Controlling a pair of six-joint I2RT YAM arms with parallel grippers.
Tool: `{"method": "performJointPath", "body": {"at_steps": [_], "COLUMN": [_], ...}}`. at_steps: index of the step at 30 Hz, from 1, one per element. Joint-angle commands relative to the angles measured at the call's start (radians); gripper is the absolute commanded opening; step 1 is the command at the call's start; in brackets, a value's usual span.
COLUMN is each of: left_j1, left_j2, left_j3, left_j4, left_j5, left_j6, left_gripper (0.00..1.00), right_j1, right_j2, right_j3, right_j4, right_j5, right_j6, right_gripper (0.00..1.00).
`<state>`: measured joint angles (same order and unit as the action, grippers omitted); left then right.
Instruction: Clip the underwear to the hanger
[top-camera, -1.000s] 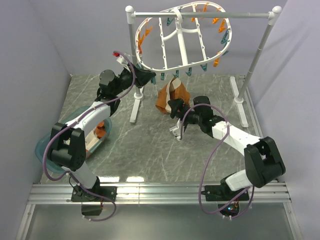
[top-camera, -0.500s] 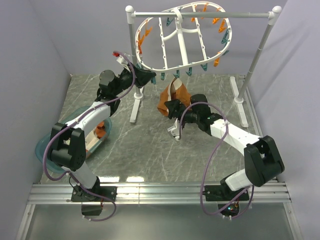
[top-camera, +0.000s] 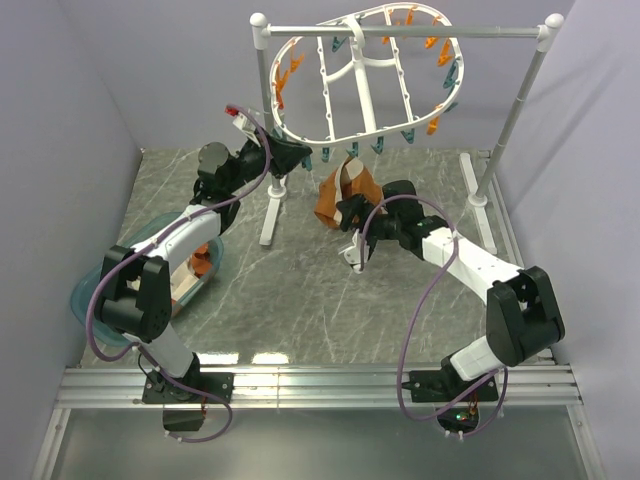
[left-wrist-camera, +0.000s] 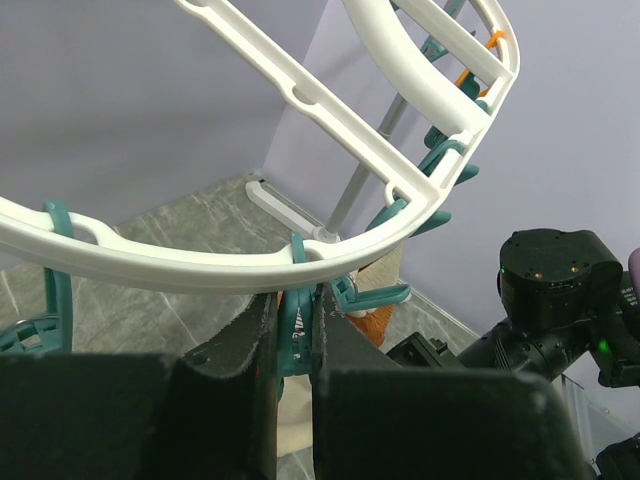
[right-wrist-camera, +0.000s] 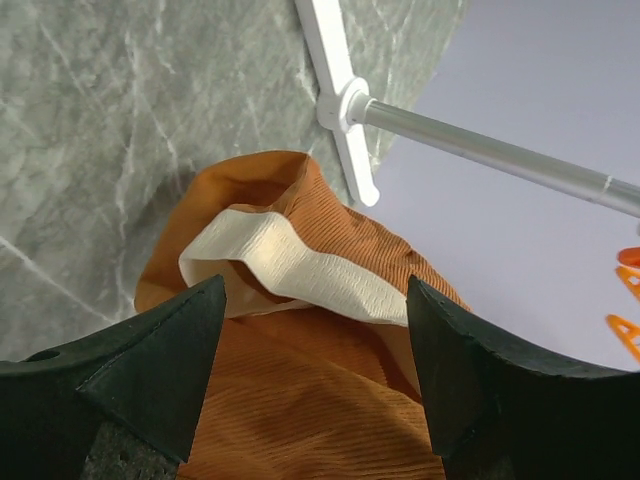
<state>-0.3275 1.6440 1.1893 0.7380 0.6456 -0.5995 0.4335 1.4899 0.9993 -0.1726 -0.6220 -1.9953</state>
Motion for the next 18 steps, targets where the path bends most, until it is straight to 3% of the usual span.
{"method": "performJointPath", "body": {"at_steps": [1, 11, 18], "left_j1": [-0.001, 0.002, 0.002], "left_j2": [-0.049, -0.052, -0.049], "left_j3": [-0.007, -0.017, -0.014], "left_j4": [0.057, 0.060, 0.060], "left_j5": [0.043, 0.046, 0.049], "left_j6": [-0.009, -0.010, -0.014], "left_gripper": [0.00, 0.00, 0.00], "right_j1": [-0.007, -0.035, -0.024], "right_j2": [-0.002, 0.070, 0.127], "right_j3": [0.042, 0.053, 0.052], "right_j4": [-0.050, 0.008, 0.165], "right_j5": [-0.007, 0.024, 0.044], "right_j6": [-0.588, -0.643, -0.646], "right_gripper": [0.80, 0.82, 0.83]}}
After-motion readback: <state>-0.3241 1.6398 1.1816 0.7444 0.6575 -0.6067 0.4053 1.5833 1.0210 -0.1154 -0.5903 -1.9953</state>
